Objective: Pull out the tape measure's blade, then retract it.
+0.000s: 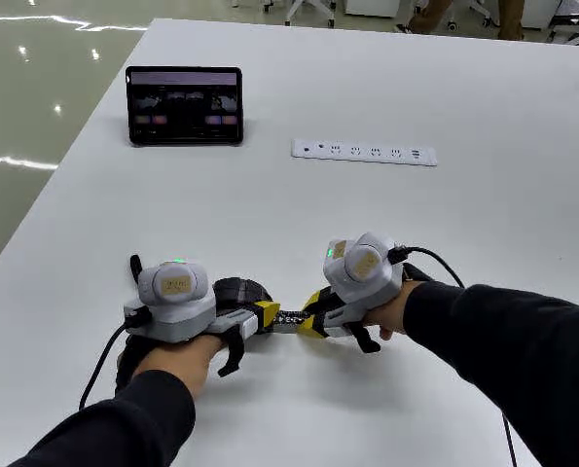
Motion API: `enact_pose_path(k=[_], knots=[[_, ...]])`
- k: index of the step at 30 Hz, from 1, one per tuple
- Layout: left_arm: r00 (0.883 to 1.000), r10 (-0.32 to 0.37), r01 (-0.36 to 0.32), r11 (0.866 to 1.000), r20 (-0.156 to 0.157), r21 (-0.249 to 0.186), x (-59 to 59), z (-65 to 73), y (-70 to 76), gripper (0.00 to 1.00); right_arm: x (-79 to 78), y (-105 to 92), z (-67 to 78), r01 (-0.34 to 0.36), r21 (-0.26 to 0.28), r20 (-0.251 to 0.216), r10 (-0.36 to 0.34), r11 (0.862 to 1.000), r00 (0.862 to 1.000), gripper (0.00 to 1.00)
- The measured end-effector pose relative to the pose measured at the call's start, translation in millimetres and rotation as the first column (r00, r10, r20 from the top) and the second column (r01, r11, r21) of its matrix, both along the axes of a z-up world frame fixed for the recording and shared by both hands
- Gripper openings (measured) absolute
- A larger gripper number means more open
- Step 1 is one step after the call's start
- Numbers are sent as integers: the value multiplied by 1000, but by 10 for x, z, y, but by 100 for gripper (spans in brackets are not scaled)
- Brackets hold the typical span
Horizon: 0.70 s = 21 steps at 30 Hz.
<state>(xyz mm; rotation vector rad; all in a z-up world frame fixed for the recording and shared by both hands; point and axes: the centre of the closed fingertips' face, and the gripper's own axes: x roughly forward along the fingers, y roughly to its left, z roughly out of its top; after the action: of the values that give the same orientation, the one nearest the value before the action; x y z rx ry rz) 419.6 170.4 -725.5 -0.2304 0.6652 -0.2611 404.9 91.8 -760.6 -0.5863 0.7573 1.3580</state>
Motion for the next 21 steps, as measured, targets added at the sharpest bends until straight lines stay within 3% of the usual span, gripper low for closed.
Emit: enact_pose_path(k=[21], knots=[[1000, 2, -2, 1000, 1, -9, 8, 0, -4, 56, 1, 67, 18, 1, 5, 4, -1, 1000, 1000, 11]])
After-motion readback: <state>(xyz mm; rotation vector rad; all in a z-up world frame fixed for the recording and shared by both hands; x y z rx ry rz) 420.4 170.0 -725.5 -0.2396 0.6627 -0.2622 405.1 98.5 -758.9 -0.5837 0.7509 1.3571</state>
